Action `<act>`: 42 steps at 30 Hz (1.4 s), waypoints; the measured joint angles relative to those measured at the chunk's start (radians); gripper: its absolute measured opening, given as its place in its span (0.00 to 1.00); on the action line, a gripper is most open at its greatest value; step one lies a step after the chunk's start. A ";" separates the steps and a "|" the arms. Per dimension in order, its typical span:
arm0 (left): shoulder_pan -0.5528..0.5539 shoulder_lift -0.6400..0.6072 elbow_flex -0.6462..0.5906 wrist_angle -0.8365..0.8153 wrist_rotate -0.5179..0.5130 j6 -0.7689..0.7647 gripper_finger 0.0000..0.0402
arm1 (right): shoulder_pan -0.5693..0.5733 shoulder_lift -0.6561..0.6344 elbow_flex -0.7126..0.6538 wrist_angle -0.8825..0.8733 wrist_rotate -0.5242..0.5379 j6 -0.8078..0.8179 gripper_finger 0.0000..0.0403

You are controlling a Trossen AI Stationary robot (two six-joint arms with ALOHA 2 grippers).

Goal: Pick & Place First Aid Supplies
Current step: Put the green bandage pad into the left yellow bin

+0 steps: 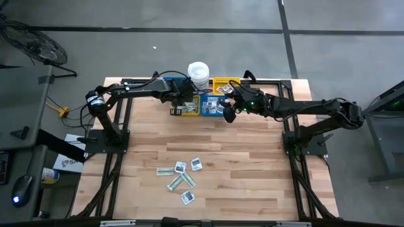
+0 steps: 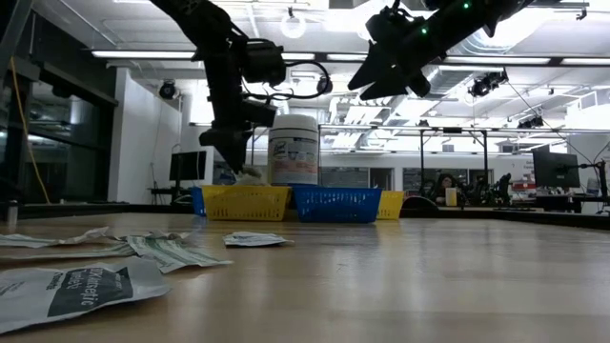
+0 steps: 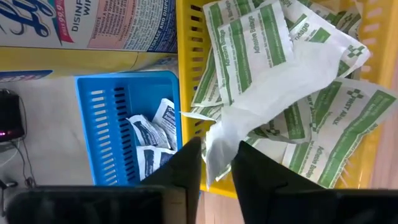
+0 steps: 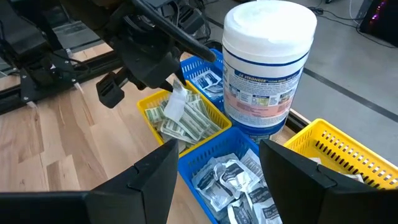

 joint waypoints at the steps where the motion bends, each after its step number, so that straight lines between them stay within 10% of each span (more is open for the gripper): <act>1: 0.000 0.000 0.000 0.000 0.000 0.000 0.22 | 0.000 0.000 0.000 0.000 0.000 0.000 0.54; 18: 0.000 0.000 0.129 -0.139 -0.059 0.026 0.28 | 0.000 0.000 0.000 -0.005 0.000 0.000 0.54; 42: 0.000 0.000 0.129 -0.105 0.179 -0.225 0.28 | 0.001 0.001 0.000 -0.042 -0.009 0.006 0.54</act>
